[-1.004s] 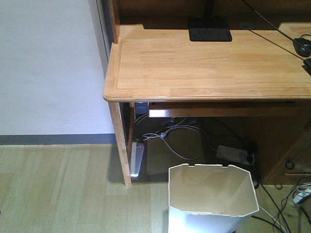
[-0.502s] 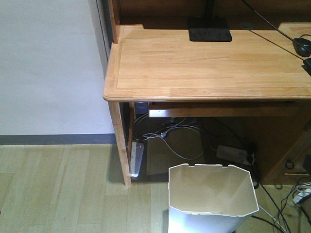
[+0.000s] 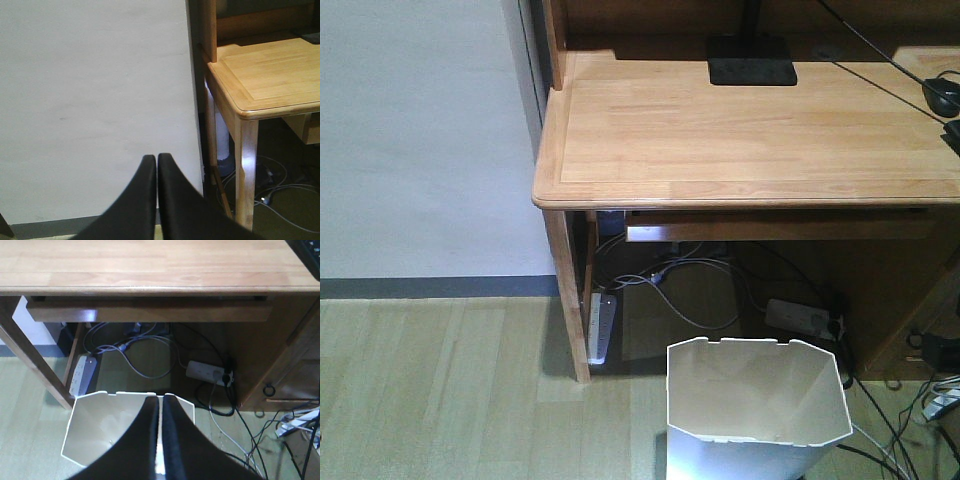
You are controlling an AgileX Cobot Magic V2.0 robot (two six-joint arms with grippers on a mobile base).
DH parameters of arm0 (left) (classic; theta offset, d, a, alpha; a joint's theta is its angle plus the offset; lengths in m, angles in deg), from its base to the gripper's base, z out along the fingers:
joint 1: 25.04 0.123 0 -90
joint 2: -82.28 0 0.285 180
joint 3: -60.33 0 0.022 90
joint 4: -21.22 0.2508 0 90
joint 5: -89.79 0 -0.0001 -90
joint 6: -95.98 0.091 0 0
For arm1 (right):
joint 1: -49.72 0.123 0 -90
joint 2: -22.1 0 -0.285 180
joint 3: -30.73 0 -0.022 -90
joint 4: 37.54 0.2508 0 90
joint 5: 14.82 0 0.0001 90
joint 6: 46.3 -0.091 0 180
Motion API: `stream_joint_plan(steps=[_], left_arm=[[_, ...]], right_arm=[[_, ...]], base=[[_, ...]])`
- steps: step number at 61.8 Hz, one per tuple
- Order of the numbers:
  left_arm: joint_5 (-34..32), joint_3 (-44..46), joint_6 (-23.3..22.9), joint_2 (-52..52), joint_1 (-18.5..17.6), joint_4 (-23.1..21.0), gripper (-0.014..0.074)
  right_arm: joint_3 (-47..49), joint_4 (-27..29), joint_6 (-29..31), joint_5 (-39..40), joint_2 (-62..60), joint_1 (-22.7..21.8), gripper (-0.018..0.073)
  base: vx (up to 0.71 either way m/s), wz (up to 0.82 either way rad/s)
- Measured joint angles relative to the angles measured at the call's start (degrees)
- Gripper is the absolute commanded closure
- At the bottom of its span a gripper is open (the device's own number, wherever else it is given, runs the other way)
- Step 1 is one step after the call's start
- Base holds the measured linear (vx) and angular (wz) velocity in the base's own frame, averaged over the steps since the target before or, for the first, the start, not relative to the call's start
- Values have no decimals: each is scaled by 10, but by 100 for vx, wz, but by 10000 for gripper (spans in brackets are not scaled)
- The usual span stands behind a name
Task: Move trash bin to bedside with robot
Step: 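Lower the right gripper toward the rim of the white trash bin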
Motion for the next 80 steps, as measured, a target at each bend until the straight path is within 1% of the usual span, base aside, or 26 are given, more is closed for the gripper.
stream_joint_plan(steps=[7,28,34,38,48,56,67,80], left_arm=[[0,0,0,0,0,0,602],[0,0,0,0,0,0,602],[0,0,0,0,0,0,602],[0,0,0,0,0,0,602],[0,0,0,0,0,0,602],[0,0,0,0,0,0,602],[0,0,0,0,0,0,602],[0,0,0,0,0,0,602]], right_arm=[[0,0,0,-10,9,0,436],[1,0,-5,-30,15,0,95],[2,0,-10,-34,15,0,42],[2,0,-13,-36,15,0,26],[3,0,-34,-40,19,0,25],[15,0,-47,-43,45,0,25],[65,0,-50,-61,126,0,25],[118,0,-50,-62,255,0,25]], base=[[0,0],[0,0],[0,0],[0,0],[0,0],[0,0],[0,0],[0,0]])
